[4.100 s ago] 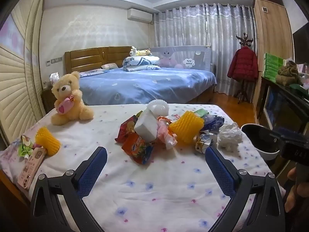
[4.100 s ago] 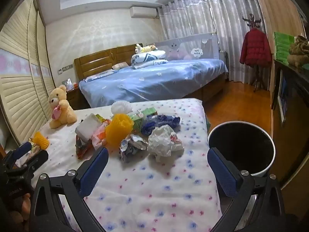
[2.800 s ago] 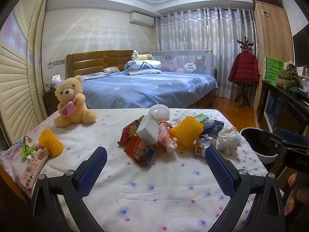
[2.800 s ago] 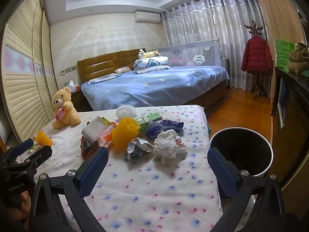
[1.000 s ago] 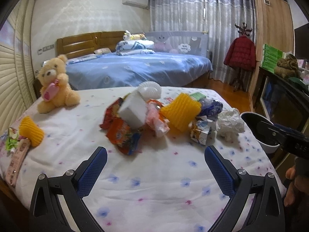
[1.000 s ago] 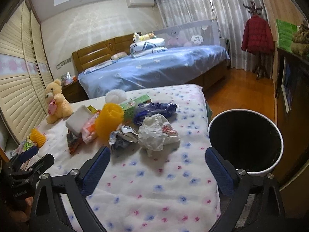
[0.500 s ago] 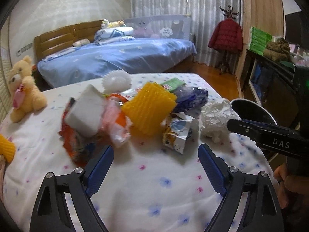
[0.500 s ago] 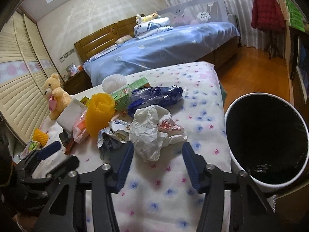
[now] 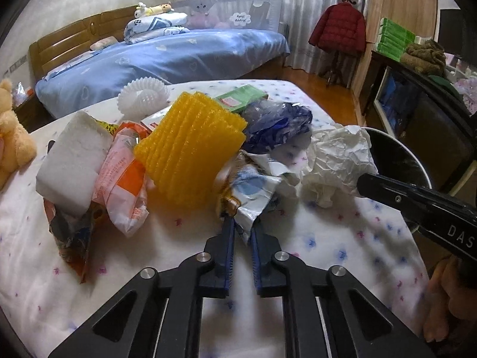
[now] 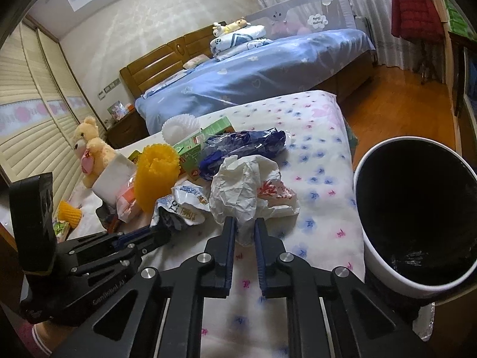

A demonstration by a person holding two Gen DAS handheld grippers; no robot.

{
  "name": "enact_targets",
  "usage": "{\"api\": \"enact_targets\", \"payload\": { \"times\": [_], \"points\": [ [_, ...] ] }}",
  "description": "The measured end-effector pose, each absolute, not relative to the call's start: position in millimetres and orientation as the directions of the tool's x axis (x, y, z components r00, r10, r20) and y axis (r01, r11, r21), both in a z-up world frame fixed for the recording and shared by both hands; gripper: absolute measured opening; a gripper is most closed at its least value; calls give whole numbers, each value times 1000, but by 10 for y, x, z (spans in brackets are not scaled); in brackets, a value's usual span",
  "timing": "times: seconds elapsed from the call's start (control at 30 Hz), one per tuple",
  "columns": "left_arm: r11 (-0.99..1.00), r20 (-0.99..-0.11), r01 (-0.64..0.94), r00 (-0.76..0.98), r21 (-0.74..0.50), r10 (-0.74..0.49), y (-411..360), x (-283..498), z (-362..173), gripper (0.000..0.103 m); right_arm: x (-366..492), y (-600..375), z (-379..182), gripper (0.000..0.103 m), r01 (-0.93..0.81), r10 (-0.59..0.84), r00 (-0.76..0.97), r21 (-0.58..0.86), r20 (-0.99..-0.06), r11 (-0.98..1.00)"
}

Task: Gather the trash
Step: 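Grasp the foil wrapper with the left tool while the right tool grasps crumpled white paper, then carry both items over the black bin and open both tools to drop them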

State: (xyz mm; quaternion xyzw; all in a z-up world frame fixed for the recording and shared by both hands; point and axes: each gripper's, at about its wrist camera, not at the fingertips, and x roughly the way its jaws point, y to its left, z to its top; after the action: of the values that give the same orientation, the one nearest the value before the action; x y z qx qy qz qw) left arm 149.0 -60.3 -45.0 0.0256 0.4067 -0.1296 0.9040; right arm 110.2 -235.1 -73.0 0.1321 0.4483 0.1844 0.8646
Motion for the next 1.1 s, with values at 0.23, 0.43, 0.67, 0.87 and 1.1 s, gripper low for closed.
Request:
{"api": "enact_targets", "payload": {
  "times": [0.23, 0.43, 0.67, 0.87, 1.1],
  "points": [
    [954, -717, 287, 647, -86, -260, -595, 1342, -395, 4, 1004, -2531, -618, 11, -172, 413, 561, 387, -718, 906],
    [941, -700, 326, 651, -92, -294, -732, 1280, -346, 3, 922, -2763, -563, 11, -127, 374, 582, 374, -722, 919],
    [929, -703, 363, 641, -77, -308, -976, 1323, -333, 3, 869, -3085, -561, 11, -70, 328, 599, 360, -731, 930],
    [920, -702, 387, 637, -67, -319, -1179, 1385, -302, 3, 850, -3307, -562, 11, -32, 293, 606, 345, -740, 938],
    [914, -702, 401, 637, -52, -319, -1418, 1511, -295, 3, 859, -3500, -608, 11, 9, 264, 603, 337, -753, 942]
  ]
}}
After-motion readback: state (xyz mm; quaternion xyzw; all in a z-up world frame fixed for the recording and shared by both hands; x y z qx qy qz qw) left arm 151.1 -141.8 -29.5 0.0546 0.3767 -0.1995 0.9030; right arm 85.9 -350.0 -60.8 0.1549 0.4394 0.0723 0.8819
